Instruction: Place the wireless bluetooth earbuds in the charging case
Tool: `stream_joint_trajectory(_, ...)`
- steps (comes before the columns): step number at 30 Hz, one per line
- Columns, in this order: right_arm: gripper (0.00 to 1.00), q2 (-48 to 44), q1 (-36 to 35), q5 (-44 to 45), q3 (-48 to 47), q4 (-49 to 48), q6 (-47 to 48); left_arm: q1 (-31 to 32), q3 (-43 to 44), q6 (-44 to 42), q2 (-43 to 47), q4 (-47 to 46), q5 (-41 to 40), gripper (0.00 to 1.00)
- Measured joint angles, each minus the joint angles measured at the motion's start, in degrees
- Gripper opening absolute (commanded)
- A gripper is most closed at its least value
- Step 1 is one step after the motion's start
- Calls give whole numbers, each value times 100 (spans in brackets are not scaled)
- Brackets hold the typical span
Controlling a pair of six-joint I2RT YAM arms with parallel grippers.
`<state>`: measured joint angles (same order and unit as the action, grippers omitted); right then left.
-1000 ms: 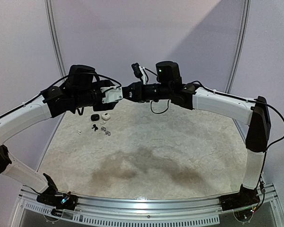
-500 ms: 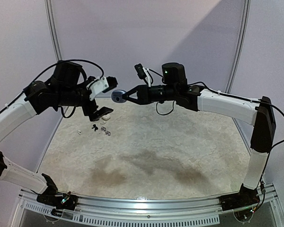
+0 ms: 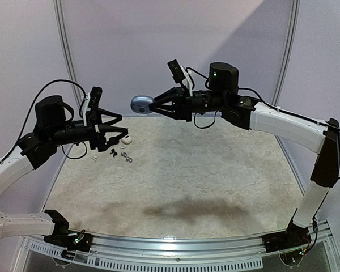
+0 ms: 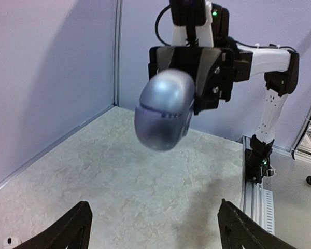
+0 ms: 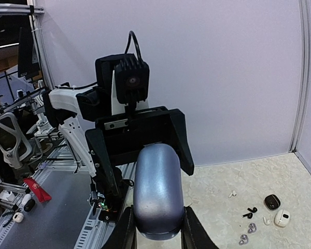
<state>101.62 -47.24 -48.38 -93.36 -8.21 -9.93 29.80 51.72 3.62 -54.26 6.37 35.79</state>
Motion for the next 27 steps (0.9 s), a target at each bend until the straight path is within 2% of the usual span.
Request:
stream_joint_trajectory(3, 0, 0, -9, -68, 0, -68, 81, 63, -94, 227, -133, -894, 203, 84)
stream_joint_trajectory(7, 0, 0, -55, -160, 0, -136, 155, 295, -190, 435, -247, -1692, 450, 63)
stream_joint_trajectory(11, 0, -4, -87, -210, 0, -210, 216, 411, -201, 544, -393, -2085, 590, 57)
stream_joint_trajectory(27, 0, -7, -168, -531, 0, -330, 273, 455, -201, 201, -420, -2031, 278, 56)
